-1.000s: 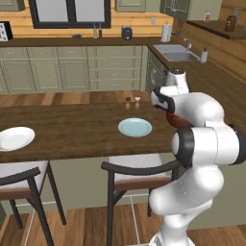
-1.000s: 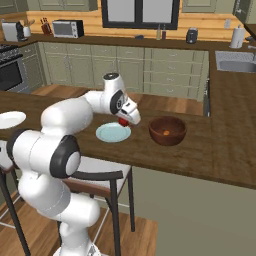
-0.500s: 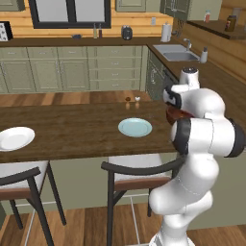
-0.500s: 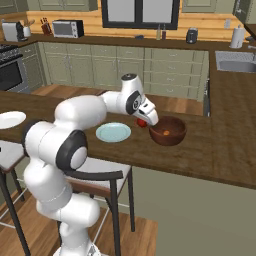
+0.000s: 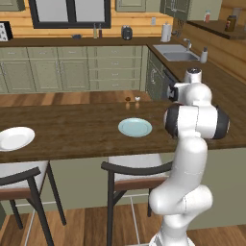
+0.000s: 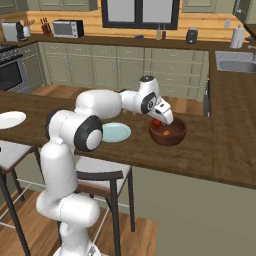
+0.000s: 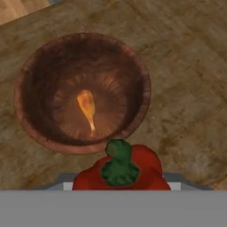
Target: Pick the chicken drumstick and bell pepper from their plates and place them in the bowl. Then put the bowl in the fridge.
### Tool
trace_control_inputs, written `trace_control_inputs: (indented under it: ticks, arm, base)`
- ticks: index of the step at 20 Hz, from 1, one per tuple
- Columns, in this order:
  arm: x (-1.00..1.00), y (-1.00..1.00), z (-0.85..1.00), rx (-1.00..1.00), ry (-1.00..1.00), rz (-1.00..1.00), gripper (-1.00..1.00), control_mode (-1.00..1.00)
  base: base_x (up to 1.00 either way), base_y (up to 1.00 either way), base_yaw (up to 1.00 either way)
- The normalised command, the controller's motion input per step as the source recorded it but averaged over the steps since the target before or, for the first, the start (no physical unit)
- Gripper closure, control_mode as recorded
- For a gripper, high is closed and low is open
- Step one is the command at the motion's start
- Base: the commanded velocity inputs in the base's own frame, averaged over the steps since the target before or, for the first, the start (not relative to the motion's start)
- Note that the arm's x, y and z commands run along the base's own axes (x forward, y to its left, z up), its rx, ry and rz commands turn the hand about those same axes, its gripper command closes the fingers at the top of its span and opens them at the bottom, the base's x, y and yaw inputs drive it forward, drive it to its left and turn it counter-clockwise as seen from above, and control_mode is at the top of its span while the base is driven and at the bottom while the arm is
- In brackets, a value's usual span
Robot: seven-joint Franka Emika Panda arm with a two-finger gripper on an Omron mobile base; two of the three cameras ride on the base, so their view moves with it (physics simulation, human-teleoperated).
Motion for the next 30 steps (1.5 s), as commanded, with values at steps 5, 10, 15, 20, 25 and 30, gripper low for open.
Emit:
trace_control_inputs:
  ticks: [5,10,15,20,25,30]
  arm:
    - [0.61,-0.06,-0.56,0.08,-0.01,0.0,1.0,-1.0]
    - [0.46,-0.11,-0.52,0.0,-0.01,0.0,1.0,-1.0]
    - [0.37,-0.07,-0.51,0.01,0.0,0.0,-1.0,-1.0]
    - [0.07,0.0,-0.31,0.04,0.0,0.0,-1.0,-1.0]
    - [-0.09,0.0,0.0,0.0,-0.01,-0.01,-1.0,-1.0]
    - [-0.47,0.0,0.28,0.01,-0.13,-0.09,-1.0,-1.0]
  base:
    - [0.0,0.0,0.0]
    - [0.0,0.0,0.0]
    - [0.0,0.0,0.0]
    - [0.0,0.0,0.0]
    - [0.0,0.0,0.0]
    - [0.0,0.0,0.0]
